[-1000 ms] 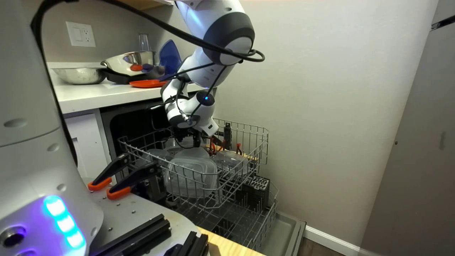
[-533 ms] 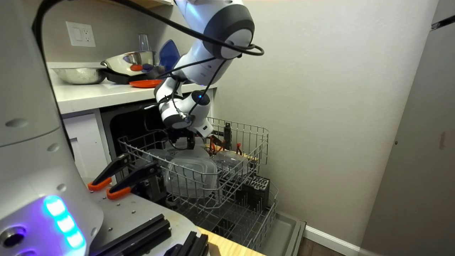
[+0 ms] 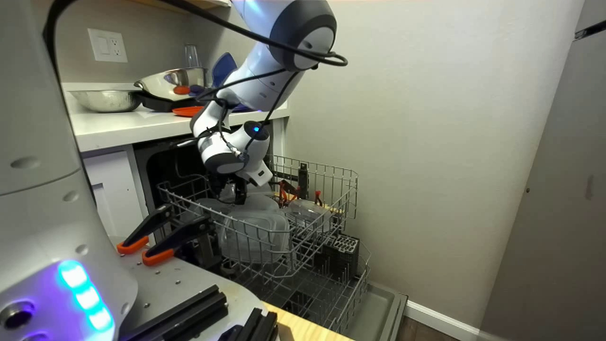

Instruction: Remove the lunch box to the left in front from the dish rack in the dish washer and put it on the kitchen countertop

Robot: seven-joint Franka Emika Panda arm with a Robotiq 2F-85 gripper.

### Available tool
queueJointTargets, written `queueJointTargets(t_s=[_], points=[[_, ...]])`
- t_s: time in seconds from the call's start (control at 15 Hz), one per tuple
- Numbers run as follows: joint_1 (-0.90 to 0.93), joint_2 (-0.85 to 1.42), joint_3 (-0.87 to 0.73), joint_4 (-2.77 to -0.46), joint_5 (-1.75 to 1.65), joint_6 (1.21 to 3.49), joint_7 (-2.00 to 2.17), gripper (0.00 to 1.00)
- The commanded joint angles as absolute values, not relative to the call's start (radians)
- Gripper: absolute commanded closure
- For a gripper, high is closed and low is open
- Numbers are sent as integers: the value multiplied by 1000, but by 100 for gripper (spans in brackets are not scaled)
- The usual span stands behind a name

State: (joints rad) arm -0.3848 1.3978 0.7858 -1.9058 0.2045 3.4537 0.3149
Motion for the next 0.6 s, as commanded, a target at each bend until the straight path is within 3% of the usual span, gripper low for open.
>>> queueJointTargets(t_s=[0.0, 0.53], points=[[-404, 1380, 794, -1920, 195, 3451, 345, 0], [-414, 1431, 825, -1857, 155, 3452, 332, 0]])
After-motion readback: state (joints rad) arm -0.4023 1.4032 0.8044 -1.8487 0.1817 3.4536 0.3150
